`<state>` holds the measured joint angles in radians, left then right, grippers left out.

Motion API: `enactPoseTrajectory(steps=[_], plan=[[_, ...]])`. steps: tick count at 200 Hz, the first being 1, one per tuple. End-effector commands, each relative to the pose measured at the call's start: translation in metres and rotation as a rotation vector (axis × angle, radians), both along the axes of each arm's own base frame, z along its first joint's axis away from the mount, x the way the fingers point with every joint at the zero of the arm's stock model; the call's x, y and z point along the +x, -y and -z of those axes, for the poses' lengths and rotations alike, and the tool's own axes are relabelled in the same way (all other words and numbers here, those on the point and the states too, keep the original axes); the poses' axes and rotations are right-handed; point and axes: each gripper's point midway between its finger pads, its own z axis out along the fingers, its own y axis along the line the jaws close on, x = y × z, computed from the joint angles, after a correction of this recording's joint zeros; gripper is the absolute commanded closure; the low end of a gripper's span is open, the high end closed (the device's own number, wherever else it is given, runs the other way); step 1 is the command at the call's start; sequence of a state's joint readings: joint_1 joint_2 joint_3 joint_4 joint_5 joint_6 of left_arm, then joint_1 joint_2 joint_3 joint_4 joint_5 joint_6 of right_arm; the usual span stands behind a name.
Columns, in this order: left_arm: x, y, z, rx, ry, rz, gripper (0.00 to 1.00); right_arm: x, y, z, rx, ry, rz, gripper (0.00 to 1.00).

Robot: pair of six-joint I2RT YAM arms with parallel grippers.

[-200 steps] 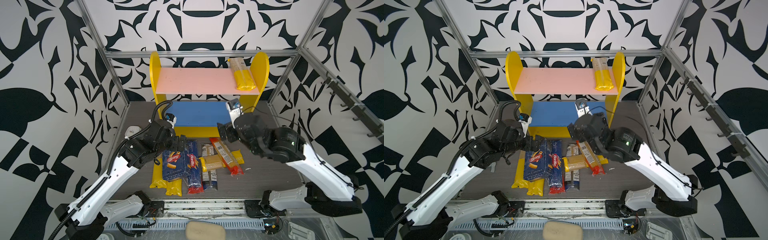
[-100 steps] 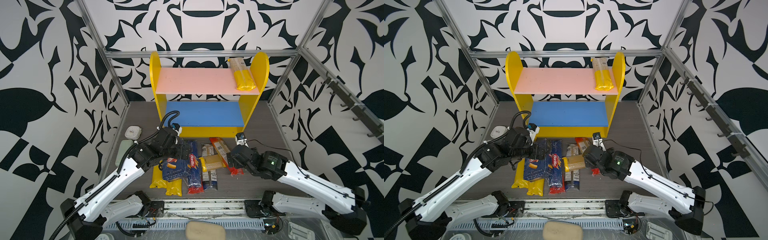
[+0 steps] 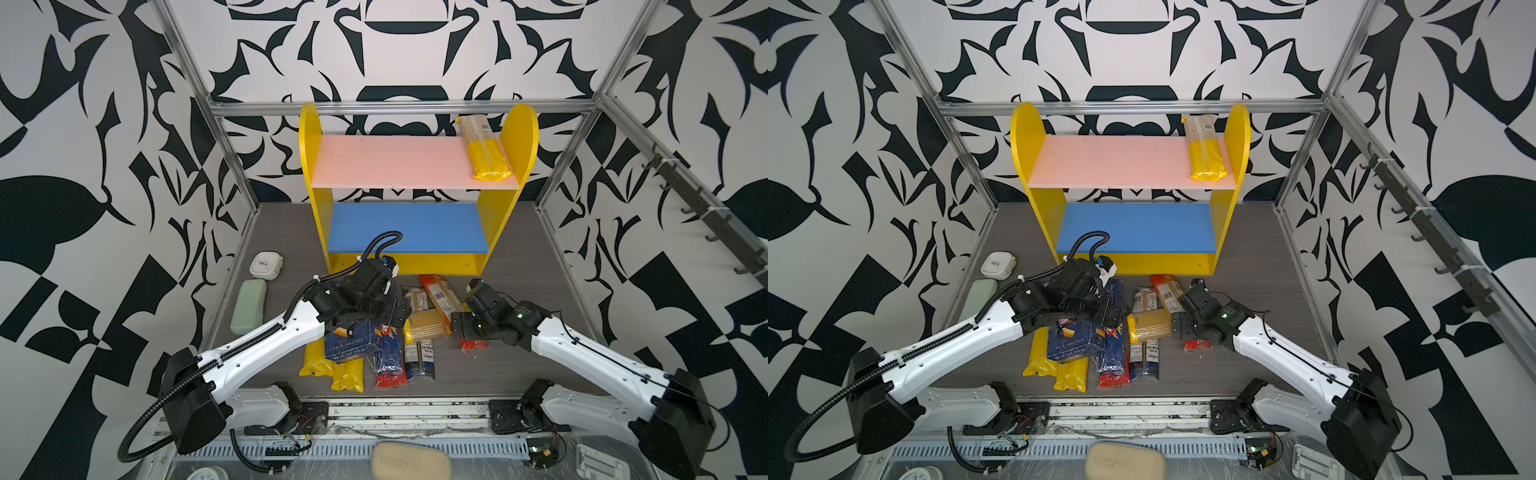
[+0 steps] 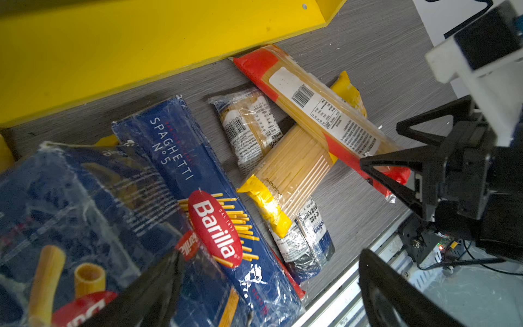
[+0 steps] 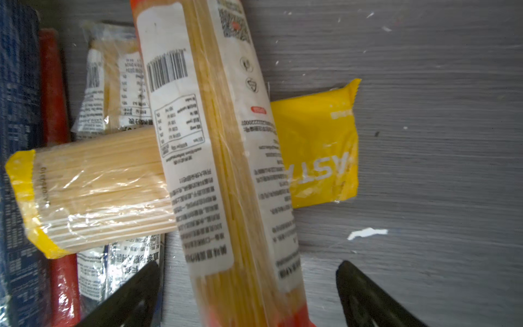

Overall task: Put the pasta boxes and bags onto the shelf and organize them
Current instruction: 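Move the right gripper back down to the red-and-white spaghetti bag, then grasp the red-and-white spaghetti bag with the right gripper and lift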

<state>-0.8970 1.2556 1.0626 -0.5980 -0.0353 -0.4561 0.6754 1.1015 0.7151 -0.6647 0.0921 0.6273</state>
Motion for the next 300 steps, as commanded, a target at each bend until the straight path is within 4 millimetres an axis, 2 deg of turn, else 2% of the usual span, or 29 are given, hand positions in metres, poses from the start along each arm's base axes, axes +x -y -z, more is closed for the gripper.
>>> enactPoseTrajectory(steps=[1, 43, 72, 113, 140, 164, 205, 231, 263, 300], plan=[[0.003, 0.006, -0.012, -0.04, 0.028, 0.004, 0.01, 0.007, -0.016, 0.003, 0.079, 0.001, -0.047, 0.01], [0.002, 0.0, -0.006, -0.023, 0.032, -0.012, 0.01, 0.013, -0.02, 0.021, 0.112, -0.037, -0.054, 0.03], [0.003, -0.003, -0.003, -0.018, 0.031, -0.025, 0.01, 0.014, -0.019, 0.034, 0.096, -0.073, -0.056, 0.11], [0.002, -0.005, -0.004, -0.022, 0.036, -0.033, 0.01, 0.013, -0.019, 0.026, 0.111, -0.058, -0.057, 0.48], [0.002, -0.008, -0.006, -0.02, 0.044, -0.042, 0.01, 0.009, -0.017, 0.017, 0.127, -0.045, -0.059, 0.65], [0.002, -0.014, -0.008, -0.009, 0.056, -0.056, 0.01, 0.005, -0.019, 0.01, 0.16, -0.037, -0.058, 1.0], [-0.001, -0.027, -0.014, -0.003, 0.076, -0.084, 0.01, -0.002, -0.023, -0.01, 0.229, -0.014, -0.073, 1.0], [-0.002, -0.036, -0.021, -0.001, 0.097, -0.103, 0.01, -0.007, -0.025, -0.035, 0.281, 0.022, -0.08, 1.0], [-0.004, -0.047, -0.03, 0.005, 0.119, -0.12, 0.01, -0.017, -0.025, -0.076, 0.342, 0.083, -0.111, 1.0], [-0.007, -0.054, -0.042, -0.01, 0.136, -0.136, 0.01, -0.033, -0.022, -0.138, 0.402, 0.184, -0.164, 1.0]])
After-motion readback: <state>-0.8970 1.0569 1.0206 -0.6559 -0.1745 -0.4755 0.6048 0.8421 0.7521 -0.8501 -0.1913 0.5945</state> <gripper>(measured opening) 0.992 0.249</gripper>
